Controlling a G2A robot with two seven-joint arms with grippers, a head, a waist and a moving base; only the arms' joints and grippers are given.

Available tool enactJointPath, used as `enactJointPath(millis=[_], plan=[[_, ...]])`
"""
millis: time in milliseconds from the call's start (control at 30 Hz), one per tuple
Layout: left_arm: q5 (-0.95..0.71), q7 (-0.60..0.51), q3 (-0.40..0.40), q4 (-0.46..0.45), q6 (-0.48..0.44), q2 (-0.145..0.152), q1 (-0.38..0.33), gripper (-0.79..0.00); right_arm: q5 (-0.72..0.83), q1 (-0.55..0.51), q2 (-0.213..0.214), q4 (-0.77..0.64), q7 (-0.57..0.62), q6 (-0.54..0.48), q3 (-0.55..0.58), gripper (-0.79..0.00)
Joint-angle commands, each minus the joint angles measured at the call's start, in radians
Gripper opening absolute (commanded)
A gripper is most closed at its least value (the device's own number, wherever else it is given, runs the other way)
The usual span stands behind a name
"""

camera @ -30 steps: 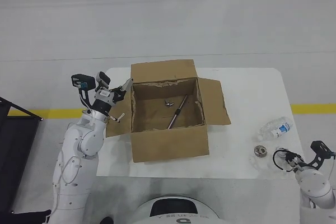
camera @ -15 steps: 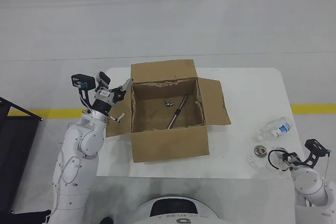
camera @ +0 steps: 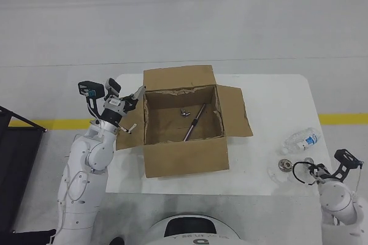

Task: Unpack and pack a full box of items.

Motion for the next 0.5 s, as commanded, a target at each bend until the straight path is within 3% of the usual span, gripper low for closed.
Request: enactJointPath(millis=[0,267,467], plan=[[0.000,0.000,0.000,0.000,0.000,0.000,0.000,0.000,0.062,-0.010,-0.003,-0.016,-0.014,-0.010,0.030,-0.785],[0.000,0.000,0.000,0.000,0.000,0.000,0.000,0.000,0.405,-0.031,-0.020,-0.093,-0.056,-0.146,0.107,-0.785],[0.000,0.000,0.000,0.000,0.000,0.000,0.000,0.000,0.732,0.006,-0.028,-0.139,0.033,-0.201,0.099,-0.785]])
